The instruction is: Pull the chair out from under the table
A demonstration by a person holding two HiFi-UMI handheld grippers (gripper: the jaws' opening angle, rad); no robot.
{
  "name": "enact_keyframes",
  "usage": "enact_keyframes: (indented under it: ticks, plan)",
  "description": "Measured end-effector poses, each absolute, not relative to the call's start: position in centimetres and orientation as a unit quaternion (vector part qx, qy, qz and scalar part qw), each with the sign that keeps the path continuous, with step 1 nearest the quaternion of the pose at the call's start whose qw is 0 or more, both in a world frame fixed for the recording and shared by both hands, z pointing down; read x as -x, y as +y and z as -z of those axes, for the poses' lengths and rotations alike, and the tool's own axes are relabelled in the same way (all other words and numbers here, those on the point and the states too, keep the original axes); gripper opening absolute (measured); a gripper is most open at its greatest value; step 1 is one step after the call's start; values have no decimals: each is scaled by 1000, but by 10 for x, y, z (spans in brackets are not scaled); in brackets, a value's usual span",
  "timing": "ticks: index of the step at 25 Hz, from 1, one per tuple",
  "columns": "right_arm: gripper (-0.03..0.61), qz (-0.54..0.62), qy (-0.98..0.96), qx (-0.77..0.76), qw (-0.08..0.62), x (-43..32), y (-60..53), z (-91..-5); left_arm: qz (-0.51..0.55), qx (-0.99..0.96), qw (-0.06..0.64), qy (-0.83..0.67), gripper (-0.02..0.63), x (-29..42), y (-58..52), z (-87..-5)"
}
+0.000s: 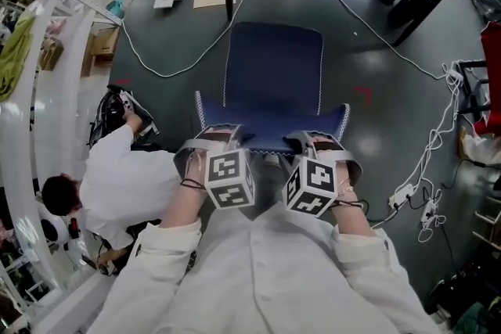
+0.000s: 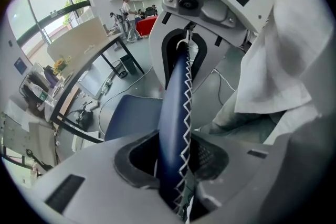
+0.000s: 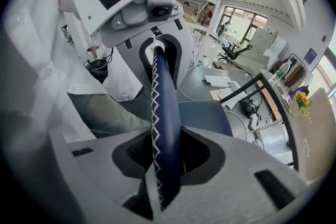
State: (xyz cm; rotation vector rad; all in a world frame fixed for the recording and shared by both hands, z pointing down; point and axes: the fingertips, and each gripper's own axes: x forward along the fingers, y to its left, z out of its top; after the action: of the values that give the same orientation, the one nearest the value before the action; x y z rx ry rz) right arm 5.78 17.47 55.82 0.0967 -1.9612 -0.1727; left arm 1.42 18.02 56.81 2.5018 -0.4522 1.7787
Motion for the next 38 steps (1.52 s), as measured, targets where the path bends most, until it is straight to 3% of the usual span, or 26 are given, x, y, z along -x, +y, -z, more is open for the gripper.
enact_keyframes:
  ticks: [15,38]
  plan:
    - [100,60,-821,-55,565,-49,215,-559,-586,-801,4,-125,124,-2,217,-571]
    - [100,19,-810,-102,578,-40,368,-557,-578,-813,-21,-71,124,6,369,-567]
